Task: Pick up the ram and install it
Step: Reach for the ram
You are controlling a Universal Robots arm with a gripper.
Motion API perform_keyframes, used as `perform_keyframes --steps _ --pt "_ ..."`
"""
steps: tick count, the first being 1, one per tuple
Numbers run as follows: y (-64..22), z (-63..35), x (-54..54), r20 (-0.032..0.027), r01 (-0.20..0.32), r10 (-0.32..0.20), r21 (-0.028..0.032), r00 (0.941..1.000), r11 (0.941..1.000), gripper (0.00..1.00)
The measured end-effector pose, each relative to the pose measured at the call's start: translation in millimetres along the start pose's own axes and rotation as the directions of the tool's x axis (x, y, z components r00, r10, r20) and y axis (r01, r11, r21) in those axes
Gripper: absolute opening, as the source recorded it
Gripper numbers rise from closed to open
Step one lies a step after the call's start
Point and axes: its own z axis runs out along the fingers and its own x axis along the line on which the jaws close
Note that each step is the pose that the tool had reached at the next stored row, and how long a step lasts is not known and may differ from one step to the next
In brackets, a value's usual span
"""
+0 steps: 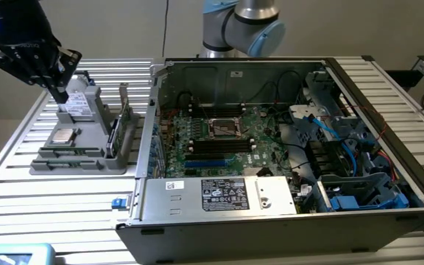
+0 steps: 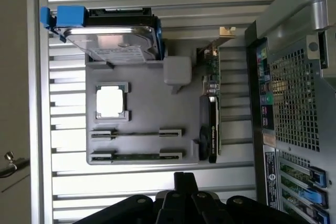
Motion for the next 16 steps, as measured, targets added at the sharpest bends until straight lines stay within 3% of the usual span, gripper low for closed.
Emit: perform_keyframes --steps 7,16 --pt "-1.8 6.8 21.0 -0.0012 0.000 0.000 0.0001 1.0000 1.0000 0.11" --pt "-0.5 20.8 29.6 -0.0052 0.000 0.000 0.0033 1.0000 1.0000 0.11"
